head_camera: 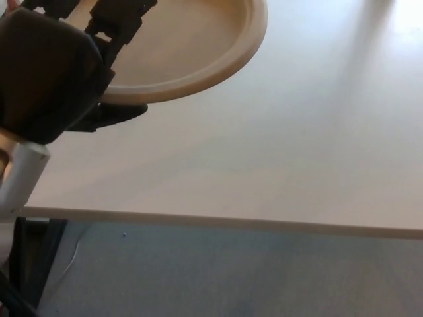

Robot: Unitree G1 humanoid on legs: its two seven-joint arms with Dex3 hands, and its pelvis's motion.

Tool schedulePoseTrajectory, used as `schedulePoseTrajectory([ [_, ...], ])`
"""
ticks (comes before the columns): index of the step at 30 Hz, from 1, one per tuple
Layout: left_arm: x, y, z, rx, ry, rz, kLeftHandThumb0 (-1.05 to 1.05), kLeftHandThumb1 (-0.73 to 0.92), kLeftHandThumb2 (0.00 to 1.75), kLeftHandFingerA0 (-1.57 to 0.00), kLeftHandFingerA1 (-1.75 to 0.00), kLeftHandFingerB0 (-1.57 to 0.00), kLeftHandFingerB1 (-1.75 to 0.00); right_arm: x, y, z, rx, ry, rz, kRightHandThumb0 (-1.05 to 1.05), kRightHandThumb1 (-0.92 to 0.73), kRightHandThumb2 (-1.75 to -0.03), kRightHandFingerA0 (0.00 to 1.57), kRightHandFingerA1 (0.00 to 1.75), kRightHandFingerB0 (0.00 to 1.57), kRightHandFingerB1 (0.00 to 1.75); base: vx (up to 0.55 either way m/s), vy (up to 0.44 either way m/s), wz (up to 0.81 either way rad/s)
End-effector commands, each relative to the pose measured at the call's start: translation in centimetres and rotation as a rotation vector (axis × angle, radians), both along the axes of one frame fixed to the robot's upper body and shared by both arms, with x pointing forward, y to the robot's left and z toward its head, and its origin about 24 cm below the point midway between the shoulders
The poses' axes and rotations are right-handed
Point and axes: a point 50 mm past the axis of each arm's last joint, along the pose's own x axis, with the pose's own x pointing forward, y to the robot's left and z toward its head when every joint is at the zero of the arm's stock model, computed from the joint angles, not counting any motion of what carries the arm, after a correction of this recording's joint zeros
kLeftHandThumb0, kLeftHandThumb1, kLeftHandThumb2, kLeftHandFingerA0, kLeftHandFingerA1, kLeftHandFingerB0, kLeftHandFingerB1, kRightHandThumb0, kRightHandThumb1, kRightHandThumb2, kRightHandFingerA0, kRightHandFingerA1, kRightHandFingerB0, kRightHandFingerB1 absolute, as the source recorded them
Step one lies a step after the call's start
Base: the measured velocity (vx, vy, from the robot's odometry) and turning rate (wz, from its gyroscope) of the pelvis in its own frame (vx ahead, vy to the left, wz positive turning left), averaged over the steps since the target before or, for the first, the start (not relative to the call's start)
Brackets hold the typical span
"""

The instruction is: A person passes a plate to the robot and the robot grabs it with its left hand and places it at the centre of the table infront of it

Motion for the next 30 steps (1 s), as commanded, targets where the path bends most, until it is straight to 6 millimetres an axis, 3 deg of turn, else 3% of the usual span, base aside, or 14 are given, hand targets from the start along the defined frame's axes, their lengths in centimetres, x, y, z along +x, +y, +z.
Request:
schedulePoseTrajectory([
  [1, 1.9, -0.2, 0.9, 0.062, -0.003, 0.109, -0.72, 0.51, 0.85, -0.26, -0.45, -0.02, -0.31, 0.3, -0.9, 0.6, -0.027, 0.0, -0.011, -0.7, -0.81, -0.64, 0.3, 0.53, 0.29, 0.42, 0.0, 0.0, 0.0],
  [2, 2.1, -0.3, 1.0, 0.065, -0.007, 0.111, -0.72, 0.51, 0.85, -0.26, -0.45, -0.02, -0.31, 0.4, -0.9, 0.6, -0.031, -0.001, -0.009, -0.7, -0.81, -0.64, 0.3, 0.53, 0.29, 0.42, 0.0, 0.0, 0.0],
  [3, 2.3, -0.4, 1.1, 0.05, -0.027, 0.092, -0.55, 0.63, 0.59, -0.87, -0.45, -0.21, -0.32, 0.5, -0.9, 0.7, -0.033, -0.002, -0.007, -0.72, -0.81, -0.64, 0.31, 0.53, 0.29, 0.42, 0.0, 0.0, 0.0],
  [4, 2.5, -0.5, 1.2, 0.03, -0.051, 0.066, -0.55, 0.63, 0.59, -0.87, -0.45, -0.21, -0.32, 0.5, -0.9, 0.7, -0.035, -0.002, -0.005, -0.72, -0.81, -0.64, 0.31, 0.53, 0.29, 0.42, 0.0, 0.0, 0.0],
  [5, 2.8, -0.7, 1.3, 0.021, -0.049, 0.048, -0.29, 0.7, 0.61, -1.08, -0.92, -0.34, -0.33, 0.6, -0.9, 0.7, -0.033, -0.003, -0.008, -0.71, -0.81, -0.64, 0.31, 0.54, 0.29, 0.43, 0.0, 0.0, 0.0],
  [8, 3.1, -0.8, 1.5, 0.041, -0.049, 0.05, -0.22, 0.68, 0.61, -1.09, -1.11, -0.43, -0.35, 0.8, -0.9, 0.8, -0.031, -0.006, -0.011, -0.71, -0.81, -0.64, 0.32, 0.54, 0.3, 0.43, 0.0, 0.0, 0.0],
  [9, 3.3, -1.0, 1.5, 0.05, -0.058, 0.026, -0.16, 0.54, 0.57, -1.14, -0.76, -0.7, -0.44, 0.9, -0.9, 0.9, -0.036, -0.013, -0.001, -0.71, -0.82, -0.64, 0.32, 0.55, 0.29, 0.44, 0.0, 0.0, 0.0],
  [12, 3.6, -1.2, 1.0, 0.064, -0.07, 0.004, -0.2, 0.5, 0.55, -1.11, -0.78, -0.82, -0.51, 1.0, -1.0, 1.0, -0.046, -0.012, 0.016, -0.72, -0.83, -0.65, 0.32, 0.54, 0.29, 0.43, 0.0, 0.0, 0.0],
  [13, 3.6, -1.2, 0.8, 0.066, -0.068, 0.005, -0.2, 0.55, 0.57, -0.96, -1.31, -0.86, -0.66, 1.0, -1.0, 1.1, -0.041, -0.013, 0.013, -0.71, -0.82, -0.65, 0.33, 0.53, 0.3, 0.41, 0.0, 0.0, 0.0],
  [17, 3.7, -1.3, 0.4, 0.06, -0.076, -0.016, -0.25, 0.59, 0.58, -0.99, -1.2, -0.82, -0.63, 1.2, -1.0, 1.2, -0.031, -0.017, 0.011, -0.73, -0.83, -0.65, 0.33, 0.54, 0.31, 0.42, 0.0, 0.0, 0.0],
  [25, 3.5, -1.4, 0.5, 0.054, -0.109, -0.031, -0.26, 0.6, 0.58, -0.95, -1.26, -0.83, -0.6, 1.6, -1.0, 1.3, -0.026, -0.026, 0.005, -0.73, -0.83, -0.65, 0.35, 0.58, 0.34, 0.44, 0.0, 0.0, 0.0],
  [28, 3.3, -1.4, 0.5, 0.034, -0.143, -0.053, -0.26, 0.59, 0.59, -0.93, -1.33, -0.83, -0.68, 1.6, -0.9, 1.3, -0.035, -0.02, 0.012, -0.75, -0.85, -0.65, 0.39, 0.61, 0.35, 0.46, 0.0, 0.0, 0.0],
  [29, 3.3, -1.5, 0.5, 0.022, -0.156, -0.063, -0.24, 0.6, 0.61, -0.87, -1.45, -0.75, -0.95, 1.6, -0.9, 1.3, -0.04, -0.022, 0.018, -0.75, -0.85, -0.65, 0.45, 0.68, 0.36, 0.47, 0.0, 0.0, 0.0],
  [30, 3.3, -1.5, 0.5, 0.023, -0.159, -0.062, -0.24, 0.62, 0.59, -0.87, -1.42, -0.75, -0.96, 1.6, -0.9, 1.3, -0.042, -0.021, 0.019, -0.75, -0.85, -0.65, 0.43, 0.65, 0.37, 0.48, 0.0, 0.0, 0.0],
])
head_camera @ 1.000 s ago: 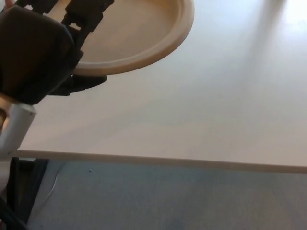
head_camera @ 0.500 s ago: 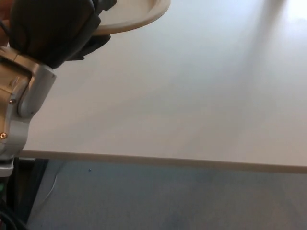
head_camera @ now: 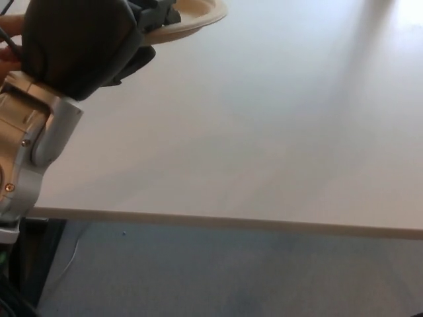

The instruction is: A person passes a plate to the robot and the robot grabs it with its left hand and places it at the centre of the table infront of it

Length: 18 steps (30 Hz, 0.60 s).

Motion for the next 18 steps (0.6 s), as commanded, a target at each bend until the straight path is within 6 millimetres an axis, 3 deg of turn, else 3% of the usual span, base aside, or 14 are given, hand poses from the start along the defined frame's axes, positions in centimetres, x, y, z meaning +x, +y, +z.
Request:
schedulePoseTrajectory([
  [1, -0.4, -0.1, 0.4, -0.006, -0.081, -0.037, -0.24, 0.62, 0.59, -0.87, -1.42, -0.75, -0.96, 0.0, -0.6, 0.2, -0.03, 0.012, 0.001, -0.75, -0.85, -0.65, 0.43, 0.65, 0.37, 0.48, 0.0, 0.0, 0.0],
  [2, -0.4, -0.2, 0.4, -0.021, -0.08, -0.054, -0.24, 0.61, 0.59, -0.94, -1.31, -0.83, -0.65, 0.0, -0.6, 0.2, -0.027, 0.016, 0.0, -0.75, -0.85, -0.65, 0.42, 0.64, 0.37, 0.48, 0.0, 0.0, 0.0],
  [3, -0.4, -0.2, 0.4, -0.023, -0.081, -0.056, -0.24, 0.61, 0.59, -0.94, -1.31, -0.83, -0.65, 0.0, -0.6, 0.2, -0.027, 0.016, 0.0, -0.75, -0.85, -0.65, 0.42, 0.64, 0.37, 0.48, 0.0, 0.0, 0.0],
  [4, -0.3, -0.2, 0.3, -0.022, -0.088, -0.059, -0.26, 0.61, 0.59, -0.98, -1.2, -0.85, -0.56, 0.0, -0.6, 0.2, -0.031, 0.017, 0.001, -0.75, -0.85, -0.65, 0.39, 0.6, 0.37, 0.48, 0.0, 0.0, 0.0],
  [6, -0.1, -0.2, 0.6, -0.032, -0.1, -0.055, -0.27, 0.61, 0.59, -0.96, -1.23, -0.86, -0.57, 0.5, -0.6, 0.5, -0.034, 0.006, 0.007, -0.75, -0.85, -0.65, 0.38, 0.6, 0.37, 0.47, 0.0, 0.0, 0.0],
  [7, 0.2, -0.3, 0.5, -0.025, -0.089, -0.052, -0.25, 0.59, 0.59, -0.96, -1.23, -0.84, -0.56, 0.6, -0.6, 0.5, -0.038, 0.008, 0.008, -0.7, -0.64, -1.09, 0.39, 0.65, 0.29, 0.56, 0.0, 0.0, 0.0],
  [8, 0.4, -0.4, 0.4, -0.018, -0.085, -0.05, -0.23, 0.6, 0.58, -0.94, -1.23, -0.82, -0.63, 0.6, -0.6, 0.5, -0.04, 0.008, 0.008, -0.75, -0.85, -0.65, 0.39, 0.57, 0.36, 0.45, 0.0, 0.0, 0.0],
  [12, 1.9, -0.7, -0.7, -0.023, -0.037, -0.04, -0.26, 0.62, 0.59, -0.98, -1.22, -0.81, -0.65, 0.7, -0.5, 0.6, -0.031, 0.004, 0.007, -0.74, -0.85, -0.65, 0.39, 0.57, 0.37, 0.46, 0.0, 0.0, 0.0],
  [15, 3.1, -0.8, -2.3, -0.022, 0.024, -0.023, -0.24, 0.59, 0.57, -0.95, -1.39, -0.87, -0.57, 0.7, -0.5, 0.6, -0.044, 0.007, 0.015, -0.75, -0.86, -0.66, 0.39, 0.57, 0.37, 0.46, 0.0, 0.0, 0.0],
  [18, 3.8, -0.9, -3.1, -0.024, 0.042, -0.014, -0.24, 0.59, 0.58, -0.93, -1.45, -0.86, -0.63, 0.7, -0.5, 0.6, -0.047, 0.007, 0.021, -0.76, -0.86, -0.66, 0.39, 0.58, 0.37, 0.46, 0.0, 0.0, 0.0],
])
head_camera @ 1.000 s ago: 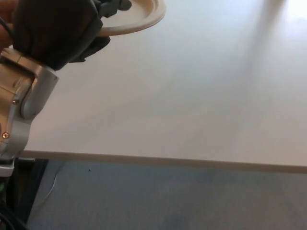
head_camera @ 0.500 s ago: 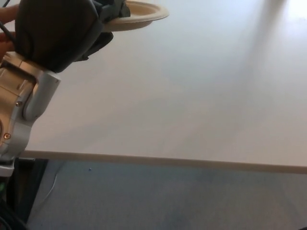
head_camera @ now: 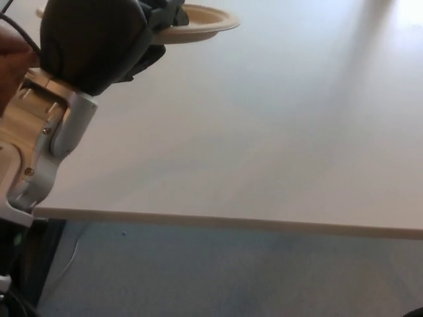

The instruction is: A person passes a plate to the robot and the robot grabs it with its left hand and places it at the centre of the table infront of it

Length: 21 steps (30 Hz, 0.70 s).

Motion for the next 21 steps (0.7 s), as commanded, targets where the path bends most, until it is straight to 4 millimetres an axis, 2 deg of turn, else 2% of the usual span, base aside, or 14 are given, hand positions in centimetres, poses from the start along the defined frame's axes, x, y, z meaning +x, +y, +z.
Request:
schedulePoseTrajectory([
  [1, 1.4, -0.4, -1.8, 0.009, 0.024, 0.009, -0.25, 0.63, 0.59, -0.95, -1.42, -0.83, -0.64, 0.0, -0.7, 0.3, -0.029, 0.005, -0.01, -0.76, -0.86, -0.66, 0.41, 0.59, 0.37, 0.47, 0.0, 0.0, 0.0],
  [2, 1.7, -0.5, -2.2, 0.016, 0.037, 0.014, -0.25, 0.63, 0.59, -0.95, -1.42, -0.83, -0.64, 0.0, -0.7, 0.3, -0.029, 0.005, -0.012, -0.76, -0.86, -0.66, 0.41, 0.59, 0.37, 0.47, 0.0, 0.0, 0.0],
  [3, 2.0, -0.6, -2.6, 0.02, 0.065, 0.022, -0.26, 0.65, 0.6, -0.91, -1.48, -0.81, -0.71, 0.1, -0.7, 0.4, -0.025, -0.002, -0.012, -0.76, -0.85, -0.65, 0.4, 0.58, 0.37, 0.47, 0.0, 0.0, 0.0],
  [4, 2.3, -0.8, -3.2, 0.022, 0.083, 0.026, -0.27, 0.6, 0.58, -0.96, -1.42, -0.87, -0.54, 0.1, -0.7, 0.4, -0.022, -0.004, -0.012, -0.76, -0.85, -0.65, 0.39, 0.58, 0.37, 0.47, 0.0, 0.0, 0.0],
  [8, 3.2, -1.3, -5.1, 0.049, 0.148, 0.034, -0.28, 0.63, 0.61, -0.95, -1.44, -0.79, -0.51, 0.4, -0.7, 0.5, -0.021, -0.001, -0.01, -0.78, -0.81, -0.69, 0.38, 0.58, 0.34, 0.46, 0.0, 0.0, 0.0],
  [12, 3.6, -1.7, -6.4, 0.078, 0.185, 0.044, -0.3, 0.62, 0.61, -0.94, -1.42, -0.83, -0.5, 0.4, -0.6, 0.6, -0.016, -0.003, -0.003, -0.75, -0.85, -0.65, 0.39, 0.56, 0.37, 0.46, 0.0, 0.0, 0.0],
  [13, 3.8, -2.1, -7.1, 0.094, 0.213, 0.048, -0.41, 0.53, 0.77, -1.02, -1.31, -0.75, -0.6, 0.5, -0.6, 0.6, -0.012, -0.005, -0.007, -0.74, -0.85, -0.65, 0.4, 0.55, 0.37, 0.46, 0.0, 0.0, 0.0],
  [14, 3.8, -2.1, -7.2, 0.095, 0.215, 0.048, -0.41, 0.53, 0.77, -1.02, -1.31, -0.75, -0.6, 0.6, -0.6, 0.6, -0.012, -0.005, -0.008, -0.74, -0.85, -0.65, 0.4, 0.55, 0.37, 0.46, 0.0, 0.0, 0.0],
  [15, 4.0, -2.4, -7.9, 0.104, 0.228, 0.046, -0.29, 0.62, 0.58, -0.97, -1.41, -0.83, -0.51, 0.7, -0.5, 0.6, -0.011, -0.004, -0.007, -0.75, -0.85, -0.63, 0.41, 0.56, 0.37, 0.45, 0.0, 0.0, 0.0],
  [18, 4.1, -2.8, -9.2, 0.146, 0.264, 0.063, -0.29, 0.62, 0.61, -0.93, -1.43, -0.79, -0.48, 0.9, -0.4, 0.7, -0.021, -0.005, 0.014, -0.75, -0.85, -0.65, 0.41, 0.57, 0.38, 0.46, 0.0, 0.0, 0.0],
  [21, 4.1, -3.3, -9.9, 0.17, 0.291, 0.062, -0.27, 0.62, 0.6, -0.93, -1.38, -0.8, -0.48, 1.0, -0.3, 0.8, -0.025, -0.006, 0.019, -0.76, -0.86, -0.63, 0.41, 0.58, 0.37, 0.46, 0.0, 0.0, 0.0],
])
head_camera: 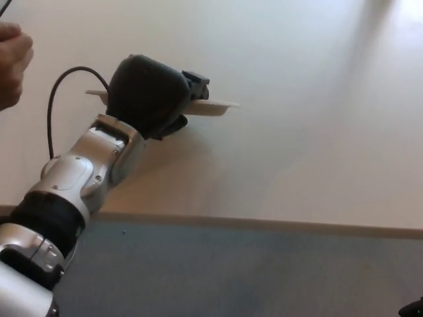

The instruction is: A person passes a plate to the robot and the robot grabs it with its left hand and places it at the centre of the table infront of it

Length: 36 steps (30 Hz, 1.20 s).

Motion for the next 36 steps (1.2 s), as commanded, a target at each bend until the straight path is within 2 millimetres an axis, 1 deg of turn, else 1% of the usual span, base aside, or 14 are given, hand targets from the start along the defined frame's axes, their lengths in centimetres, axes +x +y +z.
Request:
schedulePoseTrajectory([
  [1, 0.1, -0.8, -0.9, 0.06, -0.01, 0.002, -0.3, 0.6, 0.58, -0.91, -1.32, -0.79, -0.48, 0.1, -0.5, 0.4, -0.023, 0.005, 0.012, -0.75, -0.86, -0.66, 0.42, 0.6, 0.38, 0.48, 0.0, 0.0, 0.0],
  [7, -0.1, -2.1, -2.5, 0.101, 0.039, -0.036, -0.29, 0.56, 0.57, -0.89, -1.46, -0.79, -0.49, 0.5, -0.5, 0.6, -0.032, 0.002, 0.018, -0.75, -0.86, -0.66, 0.42, 0.58, 0.4, 0.47, 0.0, 0.0, 0.0],
  [9, 0.0, -2.3, -2.4, 0.137, 0.036, -0.027, -0.3, 0.57, 0.59, -0.88, -1.49, -0.8, -0.49, 0.7, -0.4, 0.8, -0.032, -0.002, 0.027, -0.76, -0.66, -1.03, 0.4, 0.64, 0.36, 0.56, 0.0, 0.0, 0.0],
  [10, 0.0, -2.6, -2.5, 0.139, 0.037, -0.027, -0.29, 0.61, 0.6, -0.87, -1.47, -0.79, -0.48, 0.7, -0.5, 0.8, -0.019, -0.003, 0.017, -0.76, -0.85, -0.65, 0.41, 0.6, 0.38, 0.48, 0.0, 0.0, 0.0],
  [13, 0.1, -2.8, -2.6, 0.153, 0.033, -0.022, -0.3, 0.61, 0.61, -0.84, -1.48, -0.78, -0.48, 0.9, -0.5, 0.9, -0.02, -0.007, 0.017, -0.76, -0.85, -0.65, 0.41, 0.59, 0.38, 0.48, 0.0, 0.0, 0.0],
  [15, 0.1, -3.1, -2.4, 0.14, 0.047, -0.017, -0.33, 0.61, 0.58, -0.9, -0.91, -0.53, -0.38, 1.0, -0.4, 0.9, -0.013, -0.011, 0.019, -0.75, -0.85, -0.65, 0.41, 0.59, 0.39, 0.49, 0.0, 0.0, 0.0],
  [16, 0.1, -3.1, -2.3, 0.115, 0.067, -0.018, -0.33, 0.61, 0.58, -0.9, -0.91, -0.53, -0.38, 1.0, -0.4, 1.0, -0.007, -0.012, 0.022, -0.75, -0.85, -0.65, 0.41, 0.59, 0.39, 0.49, 0.0, 0.0, 0.0],
  [17, 0.1, -3.1, -2.3, 0.09, 0.1, -0.011, -0.44, 0.68, 0.61, -0.68, -0.43, -0.43, -0.34, 1.1, -0.4, 1.0, -0.005, -0.014, 0.024, -0.76, -0.83, -0.66, 0.42, 0.61, 0.37, 0.49, 0.0, 0.0, 0.0],
  [18, 0.1, -3.1, -2.3, 0.082, 0.112, -0.008, -0.44, 0.68, 0.61, -0.68, -0.43, -0.43, -0.34, 1.1, -0.3, 1.1, -0.004, -0.015, 0.025, -0.76, -0.83, -0.66, 0.42, 0.61, 0.37, 0.49, 0.0, 0.0, 0.0],
  [19, 0.2, -3.1, -2.4, 0.077, 0.134, 0.012, -0.37, 0.35, 0.94, 0.0, -0.47, 0.0, -0.46, 1.2, -0.3, 1.1, -0.014, -0.015, 0.031, -0.77, -0.84, -0.66, 0.44, 0.62, 0.38, 0.49, 0.0, 0.0, 0.0],
  [20, 0.2, -3.1, -2.3, 0.072, 0.148, 0.027, -0.83, 0.54, 0.92, -0.07, -0.19, -0.07, -0.27, 1.2, -0.4, 1.1, -0.015, -0.014, 0.033, -0.76, -0.84, -0.66, 0.43, 0.6, 0.39, 0.49, 0.0, 0.0, 0.0],
  [22, 0.2, -3.2, -2.1, 0.055, 0.176, 0.051, -0.94, 0.64, 0.61, 0.0, -0.15, 0.0, -0.23, 1.2, -0.4, 1.1, -0.009, -0.013, 0.035, -0.77, -0.83, -0.67, 0.41, 0.61, 0.36, 0.49, 0.0, 0.0, 0.0],
  [25, 0.2, -3.2, -1.7, 0.027, 0.218, 0.073, -0.88, 0.49, 0.93, 0.0, -0.07, 0.0, -0.09, 1.1, -0.4, 1.1, 0.001, -0.013, 0.033, -0.76, -0.83, -0.66, 0.41, 0.6, 0.36, 0.49, 0.0, 0.0, 0.0],
  [36, 0.0, -3.2, -0.3, -0.083, 0.336, 0.037, -0.87, 0.46, 0.92, 0.0, -0.09, 0.0, -0.03, 1.4, -0.5, 1.2, -0.017, -0.004, 0.023, -0.74, -0.85, -0.65, 0.39, 0.56, 0.38, 0.46, 0.0, 0.0, 0.0],
])
